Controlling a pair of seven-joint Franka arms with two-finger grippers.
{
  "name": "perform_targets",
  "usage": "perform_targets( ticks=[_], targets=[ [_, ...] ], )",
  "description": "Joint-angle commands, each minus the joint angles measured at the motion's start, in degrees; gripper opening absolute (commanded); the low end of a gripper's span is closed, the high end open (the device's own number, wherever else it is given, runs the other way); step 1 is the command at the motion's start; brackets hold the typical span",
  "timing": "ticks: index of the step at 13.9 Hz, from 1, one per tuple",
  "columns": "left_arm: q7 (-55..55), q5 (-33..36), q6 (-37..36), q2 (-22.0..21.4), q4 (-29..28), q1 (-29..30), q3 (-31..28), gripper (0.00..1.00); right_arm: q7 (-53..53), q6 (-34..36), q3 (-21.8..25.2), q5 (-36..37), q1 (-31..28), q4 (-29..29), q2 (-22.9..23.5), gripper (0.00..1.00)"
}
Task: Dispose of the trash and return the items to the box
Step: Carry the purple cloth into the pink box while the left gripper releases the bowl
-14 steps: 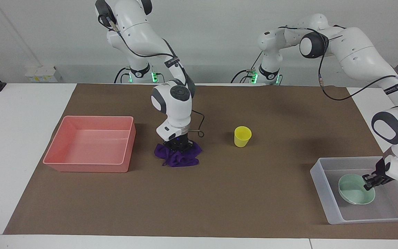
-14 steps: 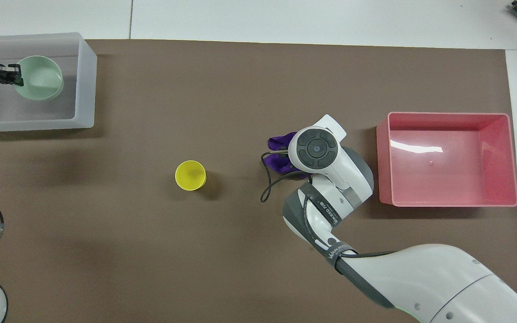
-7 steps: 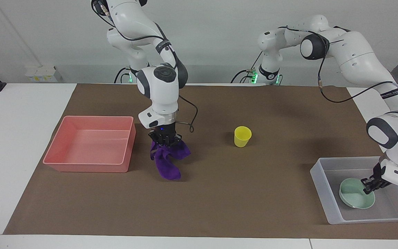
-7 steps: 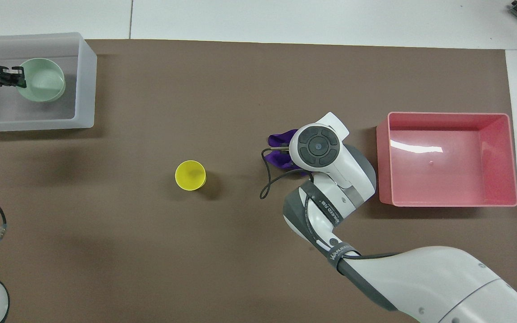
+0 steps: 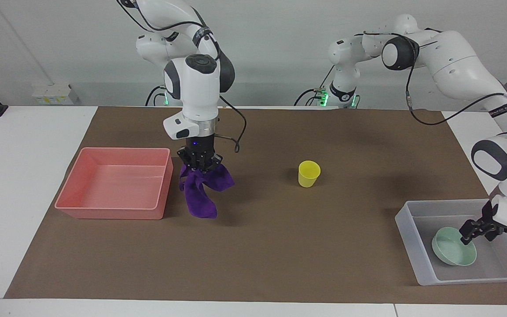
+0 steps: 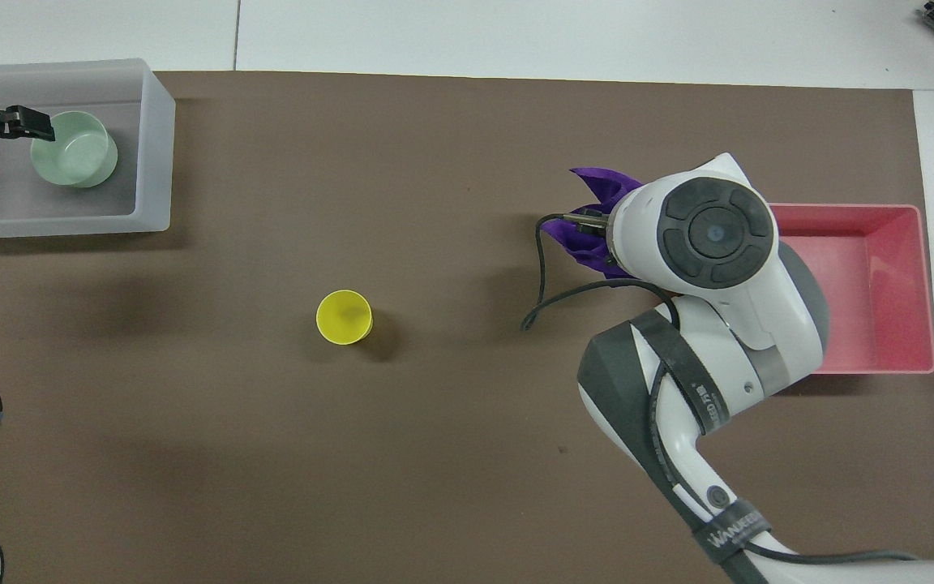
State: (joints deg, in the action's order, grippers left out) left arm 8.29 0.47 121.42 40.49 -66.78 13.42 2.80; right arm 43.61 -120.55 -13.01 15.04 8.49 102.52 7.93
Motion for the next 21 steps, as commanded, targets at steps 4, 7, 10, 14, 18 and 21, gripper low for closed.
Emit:
perform_targets(
  ticks=[4, 7, 10, 14, 18, 21],
  targets=[
    [0.4, 0.7, -0.3, -21.1, -23.5, -4.1, -0.2, 1.00, -11.9, 10.2, -0.6, -6.7, -5.3, -4.8, -4.0, 0.00],
    [-0.3, 0.5, -1.3, -28.9, -31.5, -7.6, -0.1, 1.00, -15.6, 12.9, 0.7, -7.4, -6.4, -5.5, -5.5, 0.00],
    [-5.4, 0.5, -1.8, -35.7, -39.3, -12.7, -0.1, 1.00, -21.8, 18.8, 6.0, -12.7, -6.0, -9.3, -6.0, 0.00],
    [-14.2, 0.5, 0.7, -39.3, -46.2, -21.6, -0.2, 1.00, -28.9, 25.0, 9.8, -13.6, -6.6, -11.2, -7.7, 0.00],
    [-20.5, 0.4, 7.3, -41.4, -53.5, -28.3, -0.1, 1.00, -37.5, 29.4, 15.5, -15.2, -7.1, -11.1, -9.9, 0.00],
    [-25.1, 0.4, 10.3, -39.4, -54.9, -32.5, -0.1, 1.00, -39.7, 29.9, 17.7, -15.8, -6.6, -8.4, -11.6, 0.00]
  ],
)
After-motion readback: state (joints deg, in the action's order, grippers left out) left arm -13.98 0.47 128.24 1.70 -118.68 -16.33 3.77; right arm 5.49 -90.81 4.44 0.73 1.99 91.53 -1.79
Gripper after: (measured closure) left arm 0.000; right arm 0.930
